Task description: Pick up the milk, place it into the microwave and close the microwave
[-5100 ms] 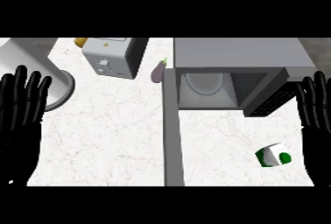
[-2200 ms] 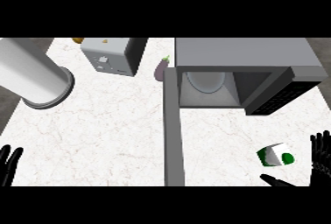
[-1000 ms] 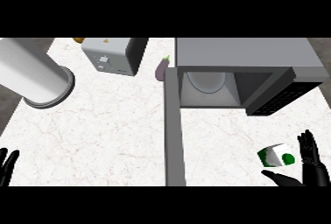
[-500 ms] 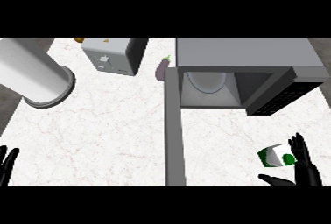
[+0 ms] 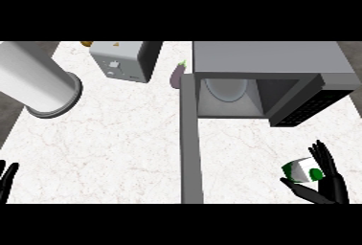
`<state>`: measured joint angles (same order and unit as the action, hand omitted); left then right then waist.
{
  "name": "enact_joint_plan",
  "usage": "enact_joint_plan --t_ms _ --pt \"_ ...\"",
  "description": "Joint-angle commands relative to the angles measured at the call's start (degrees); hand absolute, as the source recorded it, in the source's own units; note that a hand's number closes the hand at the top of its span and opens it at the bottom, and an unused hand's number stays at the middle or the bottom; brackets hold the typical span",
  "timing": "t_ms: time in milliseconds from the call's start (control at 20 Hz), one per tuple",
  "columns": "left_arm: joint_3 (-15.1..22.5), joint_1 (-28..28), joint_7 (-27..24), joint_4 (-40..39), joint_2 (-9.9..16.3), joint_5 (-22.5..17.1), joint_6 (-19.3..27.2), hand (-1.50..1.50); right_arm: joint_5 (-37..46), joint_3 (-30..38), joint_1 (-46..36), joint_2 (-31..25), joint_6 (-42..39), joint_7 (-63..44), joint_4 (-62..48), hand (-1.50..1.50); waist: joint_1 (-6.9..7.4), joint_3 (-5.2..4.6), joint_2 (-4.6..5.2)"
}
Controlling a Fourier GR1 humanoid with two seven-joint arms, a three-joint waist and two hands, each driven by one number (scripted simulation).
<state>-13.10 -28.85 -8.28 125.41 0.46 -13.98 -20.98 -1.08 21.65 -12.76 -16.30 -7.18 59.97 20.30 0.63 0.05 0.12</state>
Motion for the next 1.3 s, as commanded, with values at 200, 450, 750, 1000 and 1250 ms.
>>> enact_joint_plan --t_ms 200,450,750,1000,1250 --pt "1.25 0.73 0.05 -1.04 -0.43 1.25 1.70 -1.50 -3.09 -0.07 -0.07 2.64 -10.61 6.25 1.84 1.50 -0.38 0.04 -0.08" --pt "-0.75 0.69 -0.27 -0.61 -0.25 0.39 0.33 -1.50 -5.34 0.14 0.99 2.13 -15.03 5.47 3.35 1.50 -0.43 0.04 -0.11" --pt "-1.01 -1.68 0.21 1.25 -0.29 -0.18 -0.12 -1.50 -5.50 -3.50 -5.29 6.92 -11.17 -3.08 8.69 1.50 -0.14 -0.06 -0.25" --pt "0.16 -1.10 -5.91 -5.26 -0.43 1.63 -0.64 -1.50 -4.97 -7.76 -7.70 8.21 -12.71 -10.39 14.57 1.50 -0.55 -0.15 -0.40" --pt "-2.98 -2.45 -3.79 -1.48 -0.41 -0.47 -1.93 -1.50 -4.41 -13.87 -1.37 12.55 -10.60 -17.65 30.11 1.50 -1.16 -0.19 -0.63"
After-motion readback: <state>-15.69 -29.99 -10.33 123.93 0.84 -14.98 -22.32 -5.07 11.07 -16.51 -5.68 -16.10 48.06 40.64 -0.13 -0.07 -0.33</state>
